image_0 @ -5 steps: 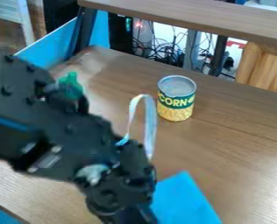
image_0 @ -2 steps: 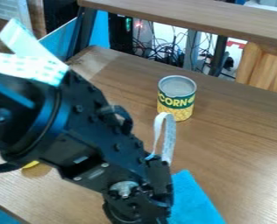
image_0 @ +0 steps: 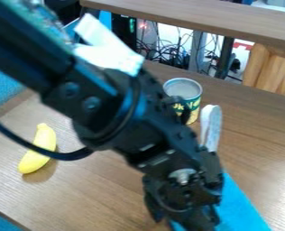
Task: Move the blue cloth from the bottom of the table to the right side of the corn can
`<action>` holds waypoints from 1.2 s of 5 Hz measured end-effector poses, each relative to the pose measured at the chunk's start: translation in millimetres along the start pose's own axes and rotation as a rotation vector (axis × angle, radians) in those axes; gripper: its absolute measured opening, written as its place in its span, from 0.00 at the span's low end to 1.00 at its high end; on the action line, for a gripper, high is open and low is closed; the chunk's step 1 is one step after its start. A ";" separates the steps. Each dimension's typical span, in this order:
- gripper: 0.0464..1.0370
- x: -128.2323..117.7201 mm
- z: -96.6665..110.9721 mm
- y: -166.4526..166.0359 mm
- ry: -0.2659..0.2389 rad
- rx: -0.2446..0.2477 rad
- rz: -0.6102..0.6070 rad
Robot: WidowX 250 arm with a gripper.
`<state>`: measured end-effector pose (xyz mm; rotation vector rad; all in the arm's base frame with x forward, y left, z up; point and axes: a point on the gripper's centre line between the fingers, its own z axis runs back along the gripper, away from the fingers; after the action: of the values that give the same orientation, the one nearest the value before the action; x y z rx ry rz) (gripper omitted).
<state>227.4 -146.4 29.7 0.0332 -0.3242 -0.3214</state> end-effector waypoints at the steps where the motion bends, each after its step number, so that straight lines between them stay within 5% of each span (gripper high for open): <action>1: 0.96 26.2 -7.9 -1.9 -0.009 0.010 -0.002; 6: 0.96 151.1 -47.1 -1.6 0.008 0.054 -0.017</action>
<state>377.5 -196.5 31.5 0.0905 -0.3250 -0.3294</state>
